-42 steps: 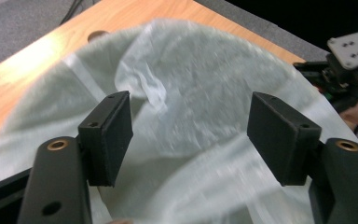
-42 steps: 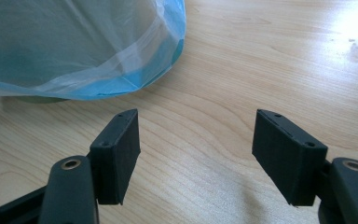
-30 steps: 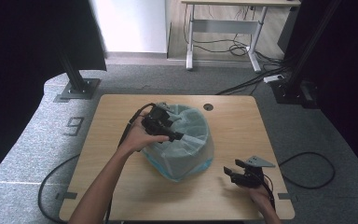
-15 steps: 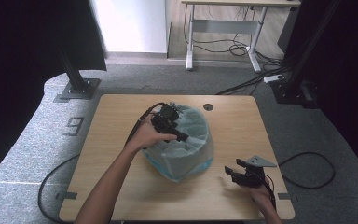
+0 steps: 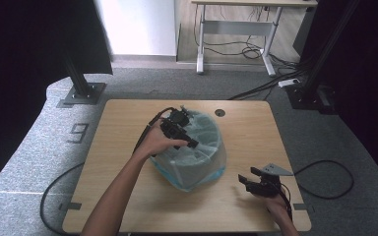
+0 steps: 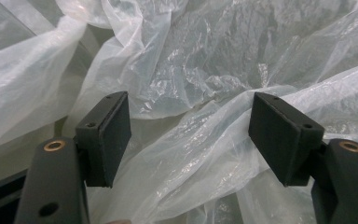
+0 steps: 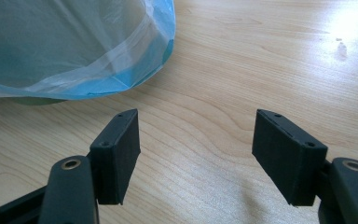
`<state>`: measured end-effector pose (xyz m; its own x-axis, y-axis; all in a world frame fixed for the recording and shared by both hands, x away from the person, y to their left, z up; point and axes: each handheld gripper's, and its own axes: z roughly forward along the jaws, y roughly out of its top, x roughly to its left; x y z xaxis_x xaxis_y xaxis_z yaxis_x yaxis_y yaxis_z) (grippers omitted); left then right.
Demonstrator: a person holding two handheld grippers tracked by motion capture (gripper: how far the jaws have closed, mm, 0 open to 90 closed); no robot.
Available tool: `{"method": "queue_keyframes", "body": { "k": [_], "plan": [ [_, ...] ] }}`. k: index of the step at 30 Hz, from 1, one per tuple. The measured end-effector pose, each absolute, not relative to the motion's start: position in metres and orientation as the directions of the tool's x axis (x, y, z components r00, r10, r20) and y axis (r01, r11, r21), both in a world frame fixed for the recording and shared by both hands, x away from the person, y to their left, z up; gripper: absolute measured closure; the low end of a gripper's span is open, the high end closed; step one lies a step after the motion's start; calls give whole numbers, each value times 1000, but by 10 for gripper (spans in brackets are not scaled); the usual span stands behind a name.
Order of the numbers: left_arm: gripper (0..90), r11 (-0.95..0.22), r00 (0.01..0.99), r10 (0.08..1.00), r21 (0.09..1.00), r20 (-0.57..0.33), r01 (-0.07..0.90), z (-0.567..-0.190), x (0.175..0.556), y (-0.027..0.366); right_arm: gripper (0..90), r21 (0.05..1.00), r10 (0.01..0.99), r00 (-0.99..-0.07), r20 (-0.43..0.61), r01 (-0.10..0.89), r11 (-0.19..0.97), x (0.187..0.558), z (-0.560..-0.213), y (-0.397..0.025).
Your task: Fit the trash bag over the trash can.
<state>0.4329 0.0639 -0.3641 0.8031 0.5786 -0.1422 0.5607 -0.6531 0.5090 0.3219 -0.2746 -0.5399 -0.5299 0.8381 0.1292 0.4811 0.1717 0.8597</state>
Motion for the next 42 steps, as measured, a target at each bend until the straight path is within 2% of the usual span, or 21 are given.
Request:
{"method": "queue_keyframes", "body": {
  "k": [10, 18, 33, 42],
  "plan": [
    [294, -602, 802, 583, 591, -133, 536, -347, 422, 101, 312, 858, 840, -527, 131, 484, 170, 322, -540, -277],
    [300, -593, 769, 628, 567, -118, 571, -352, 425, 124, 312, 855, 838, -530, 129, 488, 178, 323, -542, -275],
    [308, -641, 772, 629, 502, -90, 581, -365, 432, 109, 312, 857, 837, -530, 136, 488, 169, 323, -541, -276],
    [294, -584, 789, 606, 616, -103, 529, -350, 419, 120, 312, 860, 840, -525, 138, 485, 162, 323, -540, -278]
  ]
}}
